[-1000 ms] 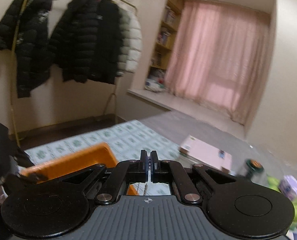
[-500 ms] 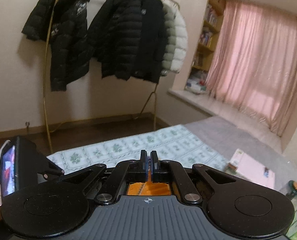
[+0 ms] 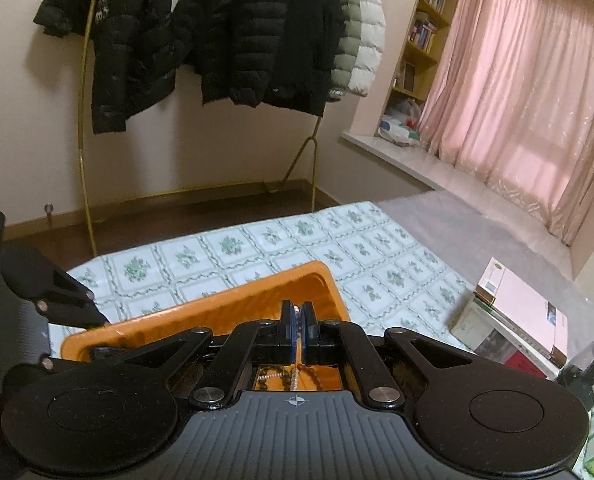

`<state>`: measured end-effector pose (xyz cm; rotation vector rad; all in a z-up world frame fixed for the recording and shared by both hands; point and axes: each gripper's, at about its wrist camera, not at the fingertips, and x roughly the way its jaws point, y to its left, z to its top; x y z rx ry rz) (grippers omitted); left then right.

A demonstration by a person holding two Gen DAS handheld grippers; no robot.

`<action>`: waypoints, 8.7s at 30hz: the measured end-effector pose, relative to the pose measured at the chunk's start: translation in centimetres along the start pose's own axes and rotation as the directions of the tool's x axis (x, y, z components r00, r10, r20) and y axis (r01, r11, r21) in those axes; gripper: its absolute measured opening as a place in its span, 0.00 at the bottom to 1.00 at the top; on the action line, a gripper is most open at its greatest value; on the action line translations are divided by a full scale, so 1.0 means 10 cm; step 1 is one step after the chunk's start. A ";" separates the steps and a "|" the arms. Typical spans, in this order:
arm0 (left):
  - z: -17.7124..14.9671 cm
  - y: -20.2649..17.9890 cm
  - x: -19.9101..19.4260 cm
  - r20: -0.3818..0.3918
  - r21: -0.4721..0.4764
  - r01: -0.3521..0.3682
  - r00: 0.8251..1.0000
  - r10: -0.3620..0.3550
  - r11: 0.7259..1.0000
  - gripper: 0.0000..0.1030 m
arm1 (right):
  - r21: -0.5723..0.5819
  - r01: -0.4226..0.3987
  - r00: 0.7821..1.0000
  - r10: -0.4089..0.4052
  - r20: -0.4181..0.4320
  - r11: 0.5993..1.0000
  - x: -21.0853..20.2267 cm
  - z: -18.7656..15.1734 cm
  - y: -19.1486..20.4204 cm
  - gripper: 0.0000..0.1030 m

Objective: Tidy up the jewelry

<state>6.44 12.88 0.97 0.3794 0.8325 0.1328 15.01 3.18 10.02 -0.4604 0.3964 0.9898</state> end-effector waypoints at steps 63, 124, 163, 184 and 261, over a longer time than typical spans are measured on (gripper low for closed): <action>-0.04 0.02 0.00 0.013 -0.013 0.011 1.000 -0.010 1.000 0.04 | 0.571 0.175 0.976 -0.066 -0.206 0.802 -0.73 -1.76 -0.11 0.43; -0.66 0.35 -0.66 0.158 -0.474 0.149 0.984 -0.083 0.868 1.00 | 0.689 0.313 0.947 -0.158 -0.281 0.653 -1.29 -2.11 0.26 0.65; -0.85 -0.93 -0.61 0.003 -0.381 0.159 0.985 -0.170 0.911 0.99 | 0.614 0.381 0.919 -0.209 -0.335 0.691 -1.33 -2.16 0.82 0.69; -0.81 -0.94 -0.60 0.005 -0.369 0.166 0.984 -0.177 0.915 0.99 | 0.608 0.382 0.918 -0.210 -0.337 0.696 -1.31 -2.16 0.81 0.69; -0.80 -0.98 -0.62 0.026 -0.353 0.182 0.982 -0.185 0.918 1.00 | 0.614 0.384 0.917 -0.206 -0.342 0.690 -1.28 -2.20 0.80 0.69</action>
